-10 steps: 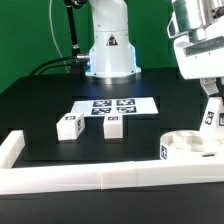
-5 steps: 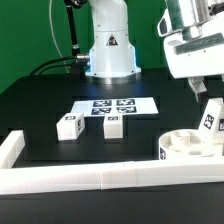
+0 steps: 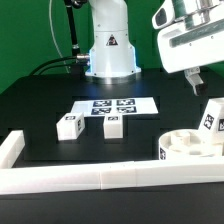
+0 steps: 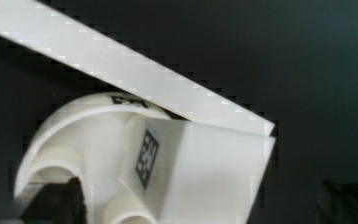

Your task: Assemble stool

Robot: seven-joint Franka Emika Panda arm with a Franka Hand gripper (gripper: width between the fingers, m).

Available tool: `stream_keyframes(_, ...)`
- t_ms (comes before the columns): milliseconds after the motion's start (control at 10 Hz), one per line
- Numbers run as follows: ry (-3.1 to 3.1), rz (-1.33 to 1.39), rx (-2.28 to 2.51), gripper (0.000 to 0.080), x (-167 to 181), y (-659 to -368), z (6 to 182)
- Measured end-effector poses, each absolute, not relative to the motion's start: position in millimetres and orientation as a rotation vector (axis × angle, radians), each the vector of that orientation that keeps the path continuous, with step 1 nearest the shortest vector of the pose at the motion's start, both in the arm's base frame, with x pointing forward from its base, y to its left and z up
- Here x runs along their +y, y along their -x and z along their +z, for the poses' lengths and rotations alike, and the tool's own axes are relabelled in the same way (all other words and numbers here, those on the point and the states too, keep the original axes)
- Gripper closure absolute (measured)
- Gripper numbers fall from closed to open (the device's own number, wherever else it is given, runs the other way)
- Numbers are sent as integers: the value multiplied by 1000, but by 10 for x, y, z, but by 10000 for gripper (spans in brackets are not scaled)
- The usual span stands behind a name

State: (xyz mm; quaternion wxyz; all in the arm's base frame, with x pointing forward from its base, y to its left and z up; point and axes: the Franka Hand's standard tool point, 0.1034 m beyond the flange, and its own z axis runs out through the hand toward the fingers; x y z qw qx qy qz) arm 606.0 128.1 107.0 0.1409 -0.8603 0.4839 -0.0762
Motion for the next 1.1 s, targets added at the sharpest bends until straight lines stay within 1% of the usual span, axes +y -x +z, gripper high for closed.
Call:
stream_keyframes(100,2538,-233,1311,150,1275,-6060,1066)
stream_keyframes(200,2696,-228,1049,150,1228,-6042,1034)
stream_keyframes(400,2851,-251,662,150,1272,-6105,1125)
stream_keyframes(500,2887,-267,533,150,1275,-6112,1128)
stream_keyframes(900,2973,-305,94,150,1264,-6101,1107)
stream_keyframes(1100,3024,-307,-349,150,1381,-6103,1068)
